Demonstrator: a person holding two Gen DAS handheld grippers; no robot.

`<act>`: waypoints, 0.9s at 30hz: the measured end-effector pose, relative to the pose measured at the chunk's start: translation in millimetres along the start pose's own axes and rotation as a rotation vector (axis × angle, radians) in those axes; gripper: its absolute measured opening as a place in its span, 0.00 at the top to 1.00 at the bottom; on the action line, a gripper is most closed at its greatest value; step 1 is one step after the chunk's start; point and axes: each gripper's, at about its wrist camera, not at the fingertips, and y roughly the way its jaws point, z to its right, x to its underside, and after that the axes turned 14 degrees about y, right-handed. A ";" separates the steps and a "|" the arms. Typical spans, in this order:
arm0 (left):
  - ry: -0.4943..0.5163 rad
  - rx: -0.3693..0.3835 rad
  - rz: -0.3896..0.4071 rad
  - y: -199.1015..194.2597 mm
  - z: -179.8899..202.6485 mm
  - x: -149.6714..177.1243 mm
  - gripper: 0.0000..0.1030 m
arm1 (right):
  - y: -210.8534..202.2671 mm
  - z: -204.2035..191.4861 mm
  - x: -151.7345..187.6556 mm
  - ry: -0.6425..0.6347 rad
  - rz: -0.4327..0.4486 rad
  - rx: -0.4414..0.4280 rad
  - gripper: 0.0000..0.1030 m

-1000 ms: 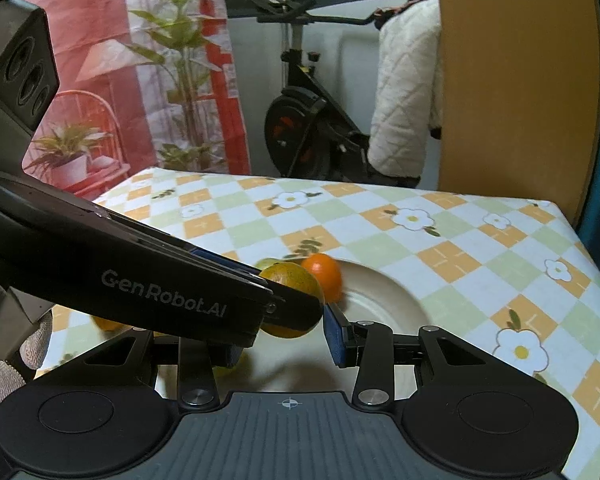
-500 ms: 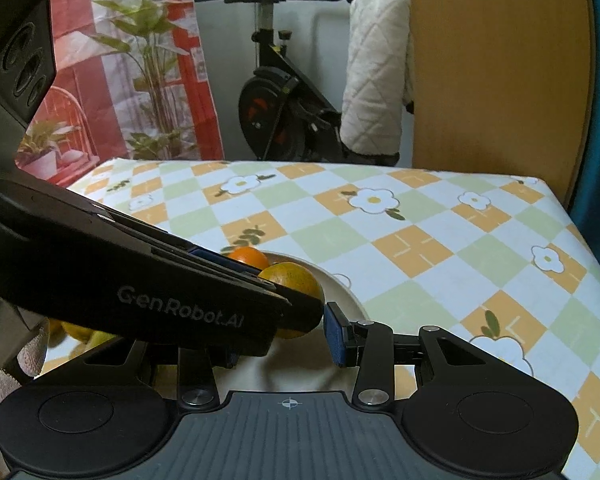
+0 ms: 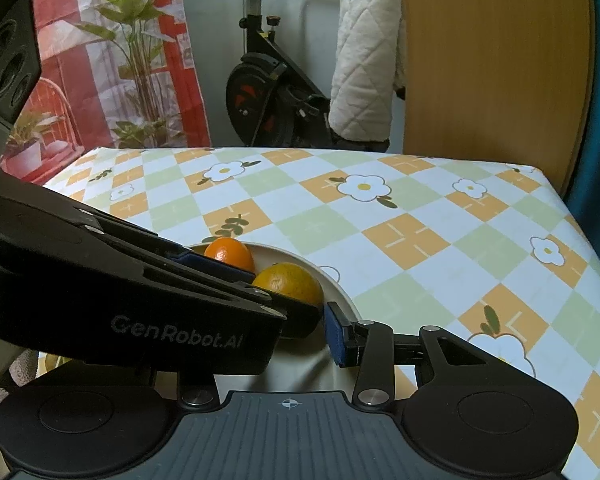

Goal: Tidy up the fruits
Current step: 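Carry the citrus with the left gripper over the plate and lower it, then open the left gripper to release the citrus on the plate and withdraw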

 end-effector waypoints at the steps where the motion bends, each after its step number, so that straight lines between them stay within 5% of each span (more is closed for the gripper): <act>1: 0.003 0.000 0.001 -1.5 0.7 0.1 0.57 | -0.4 -0.5 -0.1 0.002 0.001 0.006 0.64; 27: -0.003 -0.052 0.077 -79.0 -9.6 28.3 0.56 | -47.9 -52.2 9.1 0.009 0.037 -0.025 0.58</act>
